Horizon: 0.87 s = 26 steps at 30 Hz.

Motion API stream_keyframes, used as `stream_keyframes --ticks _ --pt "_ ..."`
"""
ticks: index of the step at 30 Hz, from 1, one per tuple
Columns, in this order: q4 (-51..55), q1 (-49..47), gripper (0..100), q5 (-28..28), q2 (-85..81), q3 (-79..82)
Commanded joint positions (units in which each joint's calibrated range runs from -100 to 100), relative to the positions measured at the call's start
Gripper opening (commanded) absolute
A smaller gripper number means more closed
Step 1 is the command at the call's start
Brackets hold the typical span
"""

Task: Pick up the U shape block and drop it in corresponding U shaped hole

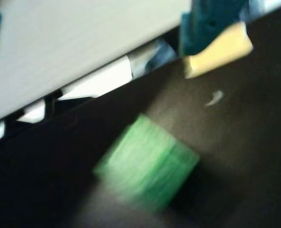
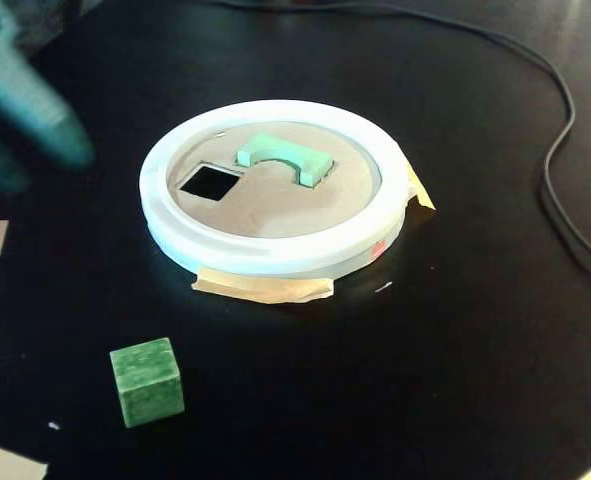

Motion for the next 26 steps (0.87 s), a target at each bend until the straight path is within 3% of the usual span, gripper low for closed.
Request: stream_keyframes --ticks 1,5,26 --pt "0.9 5.9 63 1.6 -22.0 11.2" --pt "0.8 5.9 62 1.6 -34.0 18.8" --pt "1.4 4.0 63 1.6 -34.4 37.4"
